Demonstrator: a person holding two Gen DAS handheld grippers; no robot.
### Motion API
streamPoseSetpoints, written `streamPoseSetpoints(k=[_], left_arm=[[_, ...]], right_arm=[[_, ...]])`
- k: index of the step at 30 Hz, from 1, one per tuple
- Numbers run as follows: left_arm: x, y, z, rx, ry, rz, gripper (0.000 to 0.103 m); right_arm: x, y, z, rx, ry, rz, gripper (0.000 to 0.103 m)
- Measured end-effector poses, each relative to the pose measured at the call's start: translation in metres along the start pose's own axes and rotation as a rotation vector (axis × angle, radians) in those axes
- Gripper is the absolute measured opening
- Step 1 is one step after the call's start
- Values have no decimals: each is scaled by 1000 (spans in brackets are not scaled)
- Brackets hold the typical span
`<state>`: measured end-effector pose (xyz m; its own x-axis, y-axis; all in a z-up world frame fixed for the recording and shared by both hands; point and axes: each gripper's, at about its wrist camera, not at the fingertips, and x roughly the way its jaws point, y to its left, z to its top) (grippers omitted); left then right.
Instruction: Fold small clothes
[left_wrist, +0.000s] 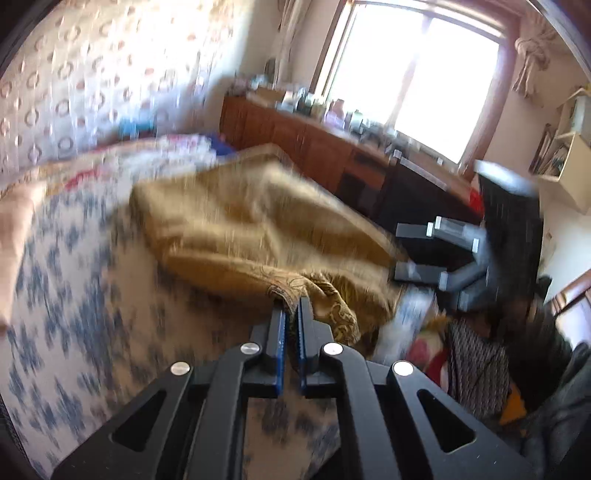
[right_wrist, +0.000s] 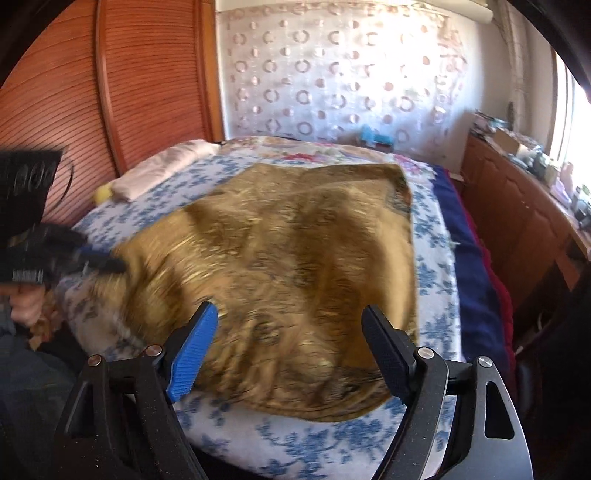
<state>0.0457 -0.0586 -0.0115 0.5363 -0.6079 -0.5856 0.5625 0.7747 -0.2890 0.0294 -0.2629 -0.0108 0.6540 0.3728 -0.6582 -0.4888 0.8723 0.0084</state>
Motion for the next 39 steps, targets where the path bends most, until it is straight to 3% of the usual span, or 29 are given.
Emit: streamPoseSetpoints(k=[7, 13, 23, 24, 25, 27, 35, 39], left_arm=[[-5, 3, 47, 0, -95, 1, 1], [1, 20, 59, -29, -112, 27, 1], [20, 55, 84, -100, -141, 34, 2], [21, 58, 87, -104, -142, 35, 2], [21, 62, 90, -106, -145, 39, 2], [22, 67, 93, -107, -150, 57, 2], [26, 95, 103, -114, -148, 181, 6], [27, 108, 103, -95, -138, 239, 21]], right_arm=[[-1, 18, -4, -56, 0, 52, 83], [24, 2, -11, -66, 56, -22, 83], [52, -14, 3, -114, 86, -42, 81], [52, -15, 6, -119, 80, -41, 66], [53, -18, 11, -125, 76, -36, 42], [51, -23, 24, -143, 55, -29, 15], [58, -50, 101, -189, -39, -22, 9], [94, -64, 131, -191, -8, 2, 10]])
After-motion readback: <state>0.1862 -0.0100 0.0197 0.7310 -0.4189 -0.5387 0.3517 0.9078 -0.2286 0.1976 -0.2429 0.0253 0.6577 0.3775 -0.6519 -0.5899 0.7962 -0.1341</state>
